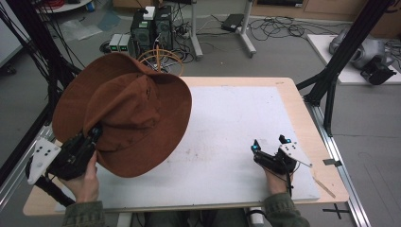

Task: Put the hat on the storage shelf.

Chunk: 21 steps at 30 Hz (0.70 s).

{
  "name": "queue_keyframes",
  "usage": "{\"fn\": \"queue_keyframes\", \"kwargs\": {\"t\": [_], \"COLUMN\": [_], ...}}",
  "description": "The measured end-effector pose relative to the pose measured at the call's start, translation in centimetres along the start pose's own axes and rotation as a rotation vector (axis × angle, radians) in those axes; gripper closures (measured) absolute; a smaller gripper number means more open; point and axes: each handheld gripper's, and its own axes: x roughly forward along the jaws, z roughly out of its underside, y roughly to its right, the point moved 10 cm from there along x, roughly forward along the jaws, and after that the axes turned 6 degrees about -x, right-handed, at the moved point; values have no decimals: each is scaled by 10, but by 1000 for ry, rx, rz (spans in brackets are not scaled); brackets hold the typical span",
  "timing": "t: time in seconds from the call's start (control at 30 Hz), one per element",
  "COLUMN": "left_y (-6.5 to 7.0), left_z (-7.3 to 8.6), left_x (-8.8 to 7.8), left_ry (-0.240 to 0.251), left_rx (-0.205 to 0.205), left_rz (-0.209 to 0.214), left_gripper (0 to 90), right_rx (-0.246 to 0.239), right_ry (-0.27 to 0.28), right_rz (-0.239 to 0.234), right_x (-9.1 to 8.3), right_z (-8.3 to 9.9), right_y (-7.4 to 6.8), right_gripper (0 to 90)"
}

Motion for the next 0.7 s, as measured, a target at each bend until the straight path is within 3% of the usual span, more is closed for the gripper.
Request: {"fn": "queue_keyframes", "kwargs": {"t": [0.3,0.33,0.47,0.53,0.57,0.7], "left_y": [13,16,19,22,22,23], "left_z": [-11,-12,-13,-17,-17,-25], "left_x": [41,54,73,92,92,120], "left_ry": [41,32,11,7,7,4], "left_rx": [-16,-8,24,17,17,18], "left_rz": [38,45,52,68,68,74], "left_gripper": [875,875,875,875,875,875], "right_rx": [-2,2,-2,-9,-9,-8], "right_ry": [1,-3,0,2,2,1], "right_rz": [0,-5,-13,-14,-14,-20], "right_x": [0,0,1,1,1,0], "right_z": [0,0,0,0,0,0], "right_y": [0,-2,-4,-4,-4,-6], "right_gripper": [18,18,19,18,18,18]}}
